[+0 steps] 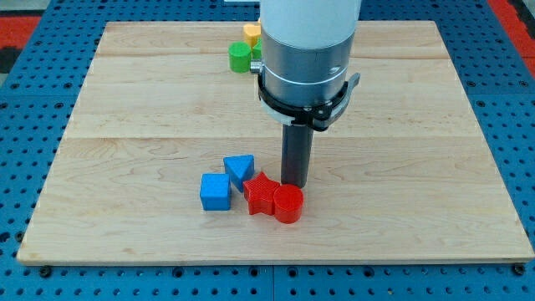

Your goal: Move yellow heart into the green circle

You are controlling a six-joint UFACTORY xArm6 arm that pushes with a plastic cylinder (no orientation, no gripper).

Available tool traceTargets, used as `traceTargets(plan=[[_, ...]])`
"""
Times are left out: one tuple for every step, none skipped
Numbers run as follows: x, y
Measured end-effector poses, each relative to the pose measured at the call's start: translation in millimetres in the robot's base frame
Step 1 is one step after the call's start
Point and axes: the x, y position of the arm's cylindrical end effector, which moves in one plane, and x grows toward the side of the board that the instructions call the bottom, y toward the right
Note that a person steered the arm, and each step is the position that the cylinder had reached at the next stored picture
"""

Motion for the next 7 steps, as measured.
traceTargets(plan=[[-12, -3], [-40, 18], [-121, 71], [-204, 96], [-283, 89], [-326, 71], [-328, 47]])
